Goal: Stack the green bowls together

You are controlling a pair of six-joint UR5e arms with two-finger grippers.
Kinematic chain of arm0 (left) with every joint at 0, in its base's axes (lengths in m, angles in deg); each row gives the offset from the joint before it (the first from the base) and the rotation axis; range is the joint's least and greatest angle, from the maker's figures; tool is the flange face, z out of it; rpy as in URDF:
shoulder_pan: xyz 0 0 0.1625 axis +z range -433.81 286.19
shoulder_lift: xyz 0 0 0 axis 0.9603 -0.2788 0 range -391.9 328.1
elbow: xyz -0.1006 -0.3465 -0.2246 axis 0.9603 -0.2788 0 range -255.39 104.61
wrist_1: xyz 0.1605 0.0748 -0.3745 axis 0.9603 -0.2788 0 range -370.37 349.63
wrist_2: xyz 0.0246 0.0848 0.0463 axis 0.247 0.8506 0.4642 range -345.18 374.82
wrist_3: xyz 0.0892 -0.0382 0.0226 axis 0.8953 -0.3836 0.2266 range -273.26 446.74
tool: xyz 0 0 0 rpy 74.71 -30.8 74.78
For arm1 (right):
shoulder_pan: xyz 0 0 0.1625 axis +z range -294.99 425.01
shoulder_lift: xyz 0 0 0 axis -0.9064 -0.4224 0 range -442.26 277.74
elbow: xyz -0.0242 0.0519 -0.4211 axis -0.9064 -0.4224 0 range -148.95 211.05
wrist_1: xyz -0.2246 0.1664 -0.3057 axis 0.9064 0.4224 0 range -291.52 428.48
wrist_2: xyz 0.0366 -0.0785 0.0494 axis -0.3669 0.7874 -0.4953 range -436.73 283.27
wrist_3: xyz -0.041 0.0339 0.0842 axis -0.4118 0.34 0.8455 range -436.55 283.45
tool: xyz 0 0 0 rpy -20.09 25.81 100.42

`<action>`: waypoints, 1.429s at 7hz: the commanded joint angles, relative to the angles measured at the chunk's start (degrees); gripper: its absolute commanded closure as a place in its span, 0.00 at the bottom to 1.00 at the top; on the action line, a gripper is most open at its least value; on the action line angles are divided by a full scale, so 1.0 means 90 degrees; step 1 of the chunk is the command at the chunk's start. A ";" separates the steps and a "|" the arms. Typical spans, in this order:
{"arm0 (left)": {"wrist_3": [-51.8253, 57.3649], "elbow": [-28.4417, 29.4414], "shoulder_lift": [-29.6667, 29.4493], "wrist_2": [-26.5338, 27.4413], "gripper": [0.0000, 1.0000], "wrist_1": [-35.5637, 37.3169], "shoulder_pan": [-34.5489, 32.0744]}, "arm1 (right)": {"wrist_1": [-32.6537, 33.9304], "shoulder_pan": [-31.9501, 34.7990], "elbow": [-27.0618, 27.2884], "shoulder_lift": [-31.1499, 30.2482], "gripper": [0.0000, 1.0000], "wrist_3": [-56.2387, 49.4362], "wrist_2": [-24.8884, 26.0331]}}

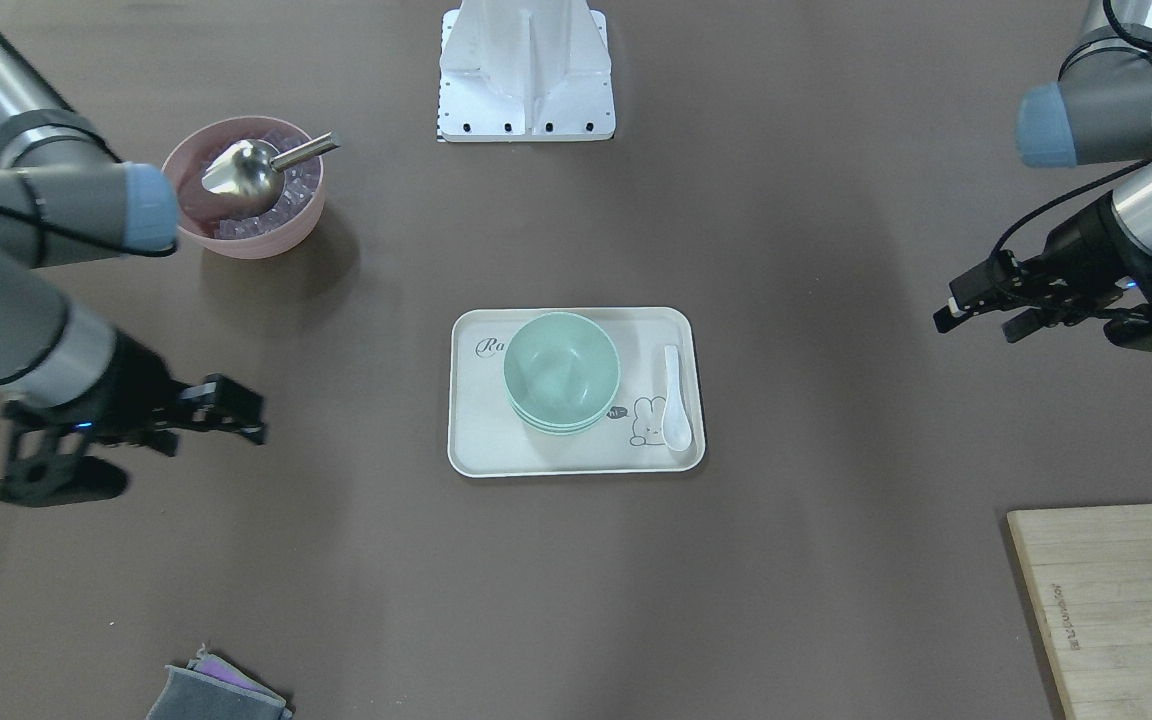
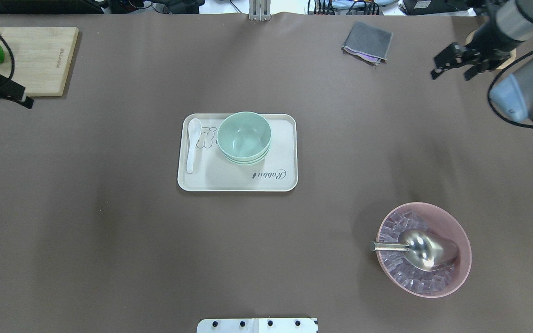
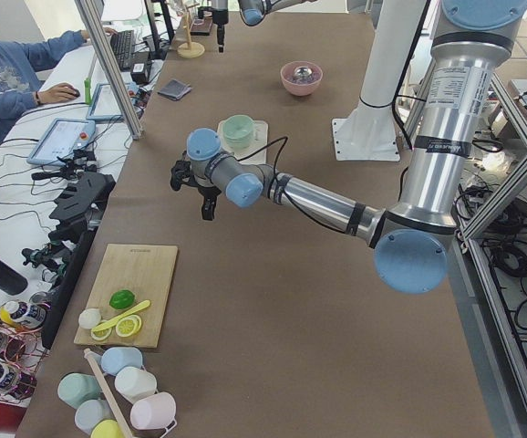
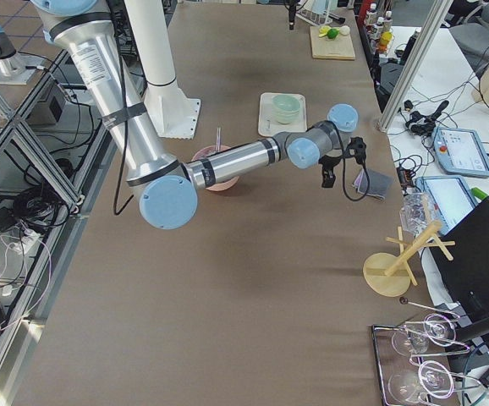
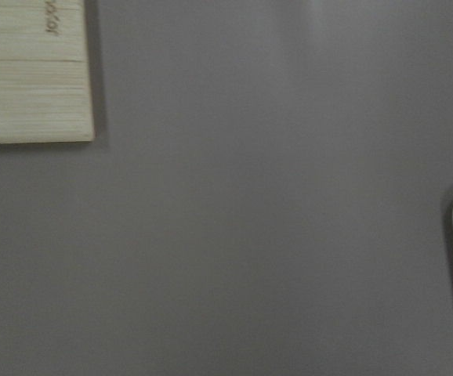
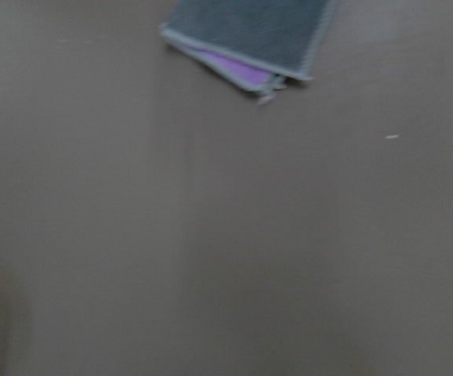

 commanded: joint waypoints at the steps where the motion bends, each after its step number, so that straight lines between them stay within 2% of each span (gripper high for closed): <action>1: 0.2194 0.0050 0.0730 0.0411 0.02 0.0461 -0.0711 | 0.1674 0.1321 -0.0178 -0.0360 0.00 -0.3242 0.0012; 2: 0.2288 0.0118 0.0879 0.0511 0.02 0.0548 -0.0936 | 0.2138 0.1723 -0.0392 -0.0399 0.00 -0.4175 0.0090; 3: 0.2299 0.0138 0.1257 0.0512 0.02 0.0539 -0.0977 | 0.2133 0.1901 -0.0577 -0.0525 0.00 -0.4426 0.0110; 6: 0.3060 0.0207 0.1193 0.0424 0.02 0.1083 -0.1444 | 0.2035 0.1922 -0.0560 -0.0653 0.00 -0.4429 0.0616; 10: 0.2992 0.0178 0.1124 0.0288 0.02 0.1096 -0.1621 | 0.2016 0.1922 -0.0404 -0.0712 0.00 -0.4448 0.0598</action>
